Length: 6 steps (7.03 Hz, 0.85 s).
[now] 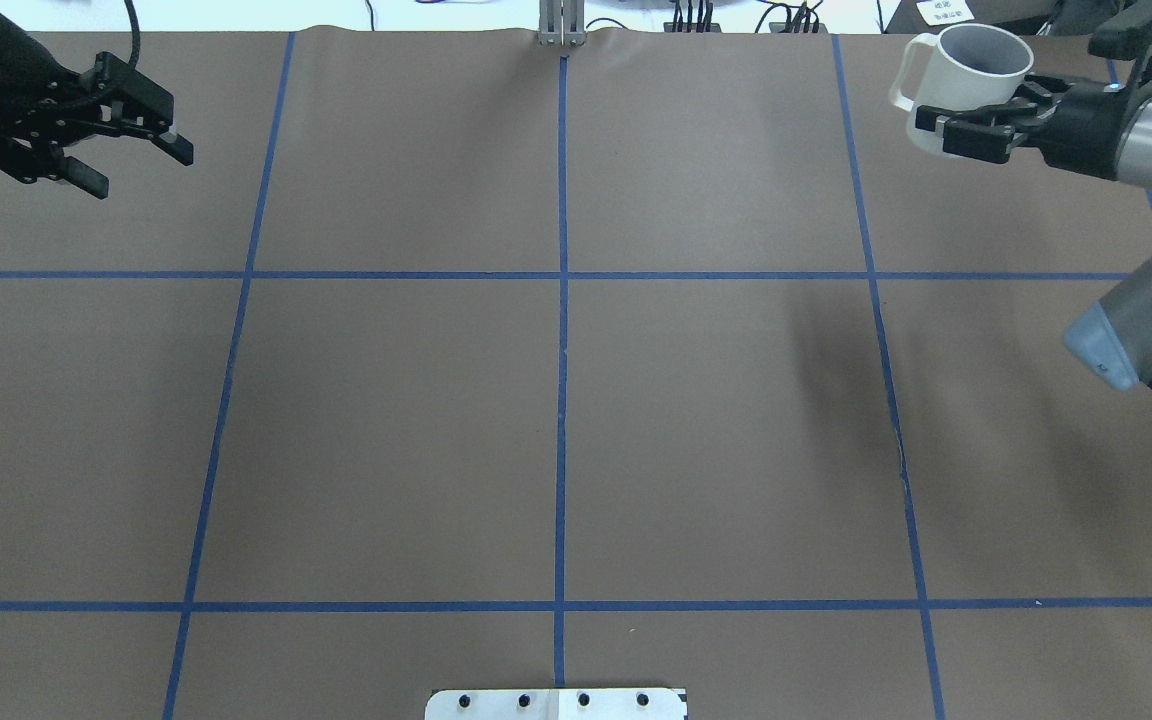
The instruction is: Left arm hands cup to right arm to dump lemon
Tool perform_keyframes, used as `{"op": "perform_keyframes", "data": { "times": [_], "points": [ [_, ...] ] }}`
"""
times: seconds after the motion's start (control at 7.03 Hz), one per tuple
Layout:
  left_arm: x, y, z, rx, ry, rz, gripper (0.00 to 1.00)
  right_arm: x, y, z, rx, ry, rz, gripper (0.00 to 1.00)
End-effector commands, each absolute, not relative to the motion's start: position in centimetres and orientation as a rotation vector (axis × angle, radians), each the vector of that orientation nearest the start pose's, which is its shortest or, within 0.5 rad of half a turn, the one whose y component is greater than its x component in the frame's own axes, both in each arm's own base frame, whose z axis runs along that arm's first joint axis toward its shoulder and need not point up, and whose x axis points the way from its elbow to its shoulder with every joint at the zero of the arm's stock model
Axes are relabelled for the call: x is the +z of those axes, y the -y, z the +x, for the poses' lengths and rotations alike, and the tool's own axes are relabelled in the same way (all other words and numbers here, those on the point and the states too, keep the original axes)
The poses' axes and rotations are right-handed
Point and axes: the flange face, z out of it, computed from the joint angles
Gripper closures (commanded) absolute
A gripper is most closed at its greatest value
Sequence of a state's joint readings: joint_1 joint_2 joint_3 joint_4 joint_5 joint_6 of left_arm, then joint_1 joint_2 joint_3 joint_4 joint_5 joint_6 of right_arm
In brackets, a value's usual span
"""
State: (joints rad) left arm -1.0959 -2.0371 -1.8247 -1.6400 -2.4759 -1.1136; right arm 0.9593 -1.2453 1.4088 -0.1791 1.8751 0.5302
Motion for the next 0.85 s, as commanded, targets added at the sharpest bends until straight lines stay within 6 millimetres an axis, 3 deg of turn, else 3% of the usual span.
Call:
{"op": "perform_keyframes", "data": {
  "times": [0.0,0.14,0.43,0.71],
  "points": [
    [22.9,57.2,24.2,-0.279,-1.130,-0.138,0.00,37.1,55.8,-34.0,-0.327,1.003,1.190,0.69],
    [21.2,58.7,25.9,-0.296,-1.129,-0.157,0.00,35.0,55.9,-36.8,-0.301,0.969,1.192,0.69],
    [17.3,61.4,29.7,-0.355,-1.125,-0.222,0.00,31.6,54.3,-43.0,-0.234,0.891,1.225,0.69],
    [16.5,61.5,31.7,-0.373,-1.121,-0.258,0.00,26.7,53.5,-48.5,-0.182,0.784,1.225,0.69]
  ]
}}
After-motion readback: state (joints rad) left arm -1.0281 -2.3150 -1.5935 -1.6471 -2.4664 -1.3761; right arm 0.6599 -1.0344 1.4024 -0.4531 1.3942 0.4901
